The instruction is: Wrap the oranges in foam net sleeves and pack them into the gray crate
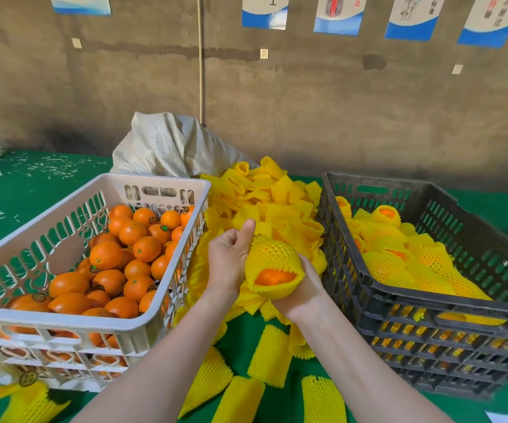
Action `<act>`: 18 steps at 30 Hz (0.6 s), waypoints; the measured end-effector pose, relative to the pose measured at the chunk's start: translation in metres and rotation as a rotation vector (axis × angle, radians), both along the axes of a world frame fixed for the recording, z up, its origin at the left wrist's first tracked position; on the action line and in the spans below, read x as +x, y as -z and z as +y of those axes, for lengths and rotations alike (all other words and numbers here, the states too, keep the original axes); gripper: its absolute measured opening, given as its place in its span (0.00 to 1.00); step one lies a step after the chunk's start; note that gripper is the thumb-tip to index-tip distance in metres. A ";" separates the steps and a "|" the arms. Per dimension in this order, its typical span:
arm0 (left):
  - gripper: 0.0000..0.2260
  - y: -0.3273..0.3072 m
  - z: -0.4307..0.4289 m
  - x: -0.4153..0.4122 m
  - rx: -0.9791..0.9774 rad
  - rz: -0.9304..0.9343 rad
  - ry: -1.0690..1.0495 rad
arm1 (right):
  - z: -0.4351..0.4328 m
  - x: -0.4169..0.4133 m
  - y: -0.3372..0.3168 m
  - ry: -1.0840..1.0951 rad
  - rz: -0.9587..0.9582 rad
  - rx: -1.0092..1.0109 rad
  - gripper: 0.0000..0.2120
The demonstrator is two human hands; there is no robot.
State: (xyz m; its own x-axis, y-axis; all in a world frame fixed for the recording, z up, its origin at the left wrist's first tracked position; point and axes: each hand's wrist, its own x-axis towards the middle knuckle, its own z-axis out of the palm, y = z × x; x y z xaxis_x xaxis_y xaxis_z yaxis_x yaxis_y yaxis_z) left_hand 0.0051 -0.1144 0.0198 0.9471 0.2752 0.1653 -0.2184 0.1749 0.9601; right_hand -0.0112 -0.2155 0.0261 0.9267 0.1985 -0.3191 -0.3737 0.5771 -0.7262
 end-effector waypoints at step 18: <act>0.24 0.000 0.001 -0.013 -0.124 0.419 0.655 | -0.036 0.021 0.012 0.263 -0.809 -0.823 0.16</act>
